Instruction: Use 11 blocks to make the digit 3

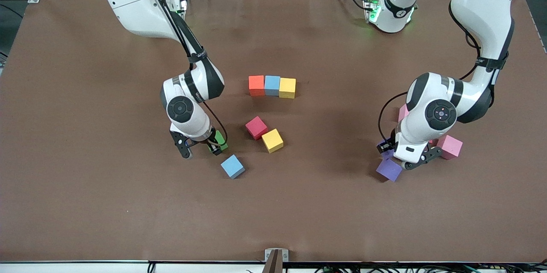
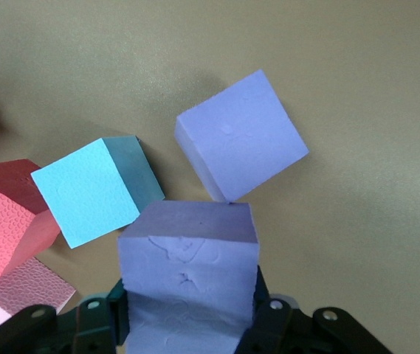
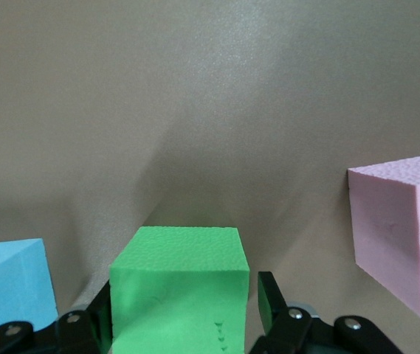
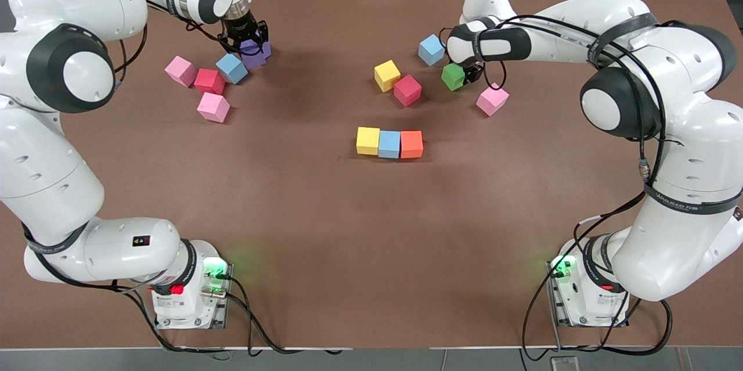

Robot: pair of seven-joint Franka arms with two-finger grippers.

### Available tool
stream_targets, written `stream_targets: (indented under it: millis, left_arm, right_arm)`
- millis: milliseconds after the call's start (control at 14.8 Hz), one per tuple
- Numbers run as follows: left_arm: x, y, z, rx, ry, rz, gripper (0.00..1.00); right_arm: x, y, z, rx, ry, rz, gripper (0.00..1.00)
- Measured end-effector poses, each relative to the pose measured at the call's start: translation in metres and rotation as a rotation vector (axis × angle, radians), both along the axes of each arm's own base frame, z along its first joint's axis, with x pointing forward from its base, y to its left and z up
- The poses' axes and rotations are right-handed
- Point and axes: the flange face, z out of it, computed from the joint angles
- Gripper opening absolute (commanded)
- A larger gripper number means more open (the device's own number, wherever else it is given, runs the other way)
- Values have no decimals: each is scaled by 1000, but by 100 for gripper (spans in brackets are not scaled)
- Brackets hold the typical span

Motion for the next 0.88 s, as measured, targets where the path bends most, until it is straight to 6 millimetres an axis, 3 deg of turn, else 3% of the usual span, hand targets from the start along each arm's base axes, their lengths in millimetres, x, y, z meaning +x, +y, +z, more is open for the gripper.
stream_targets:
  millis: [338,878]
  left_arm:
    - [0,0,0,0,-1,0,42]
    - [0,0,-3,-1,5,0,42]
  right_arm:
    - [-2,6,1,5,-1,250,0]
    - [-37,65,2,28,30,675,0]
